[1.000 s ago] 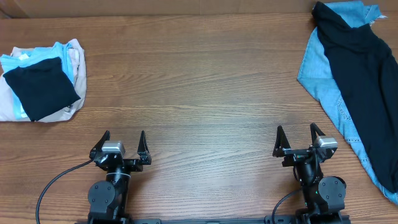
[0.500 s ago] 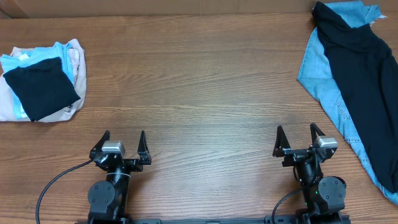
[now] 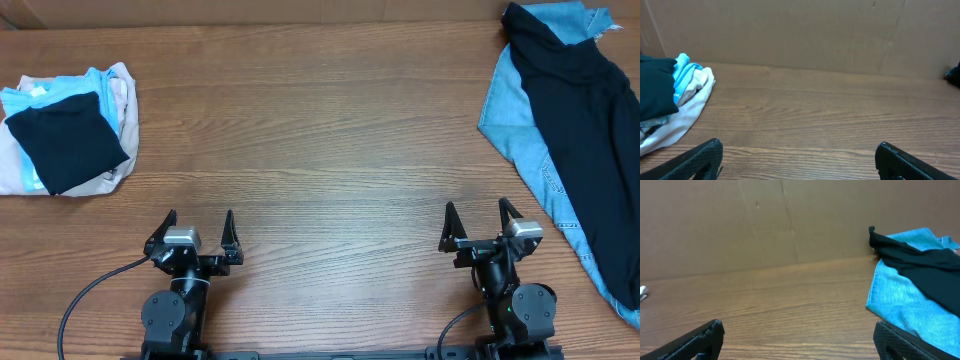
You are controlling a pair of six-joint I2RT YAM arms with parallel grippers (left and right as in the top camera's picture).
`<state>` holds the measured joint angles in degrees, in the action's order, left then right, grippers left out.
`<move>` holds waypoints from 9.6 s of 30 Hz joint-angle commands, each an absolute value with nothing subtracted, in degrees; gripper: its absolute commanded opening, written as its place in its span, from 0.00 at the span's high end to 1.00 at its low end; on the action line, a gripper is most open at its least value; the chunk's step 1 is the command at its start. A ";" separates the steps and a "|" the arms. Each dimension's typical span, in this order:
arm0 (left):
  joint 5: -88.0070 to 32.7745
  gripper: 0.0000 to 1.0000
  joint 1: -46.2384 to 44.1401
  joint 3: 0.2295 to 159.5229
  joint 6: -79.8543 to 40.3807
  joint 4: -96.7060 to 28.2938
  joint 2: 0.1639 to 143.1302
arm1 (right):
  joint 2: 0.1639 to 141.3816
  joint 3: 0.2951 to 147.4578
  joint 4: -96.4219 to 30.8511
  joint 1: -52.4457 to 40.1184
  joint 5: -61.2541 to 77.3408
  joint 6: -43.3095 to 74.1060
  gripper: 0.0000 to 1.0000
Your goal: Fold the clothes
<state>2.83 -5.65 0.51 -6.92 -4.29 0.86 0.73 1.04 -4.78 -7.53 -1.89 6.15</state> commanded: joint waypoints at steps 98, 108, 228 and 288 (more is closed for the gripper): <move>-0.05 0.00 -5.61 58.02 -10.35 -43.24 51.66 | 112.20 67.88 -2.22 39.62 -7.70 -4.45 0.96; -0.03 0.00 -5.61 58.02 -10.33 -43.18 51.72 | 102.08 72.53 -8.25 35.57 3.60 -5.23 0.96; 2.83 0.20 -30.98 75.50 16.08 -17.50 115.00 | 86.04 85.58 -61.28 6.46 -2.28 12.05 0.19; -9.21 0.00 -29.47 103.18 -33.15 -62.35 121.89 | 86.06 85.58 -62.87 6.46 -2.28 12.03 0.18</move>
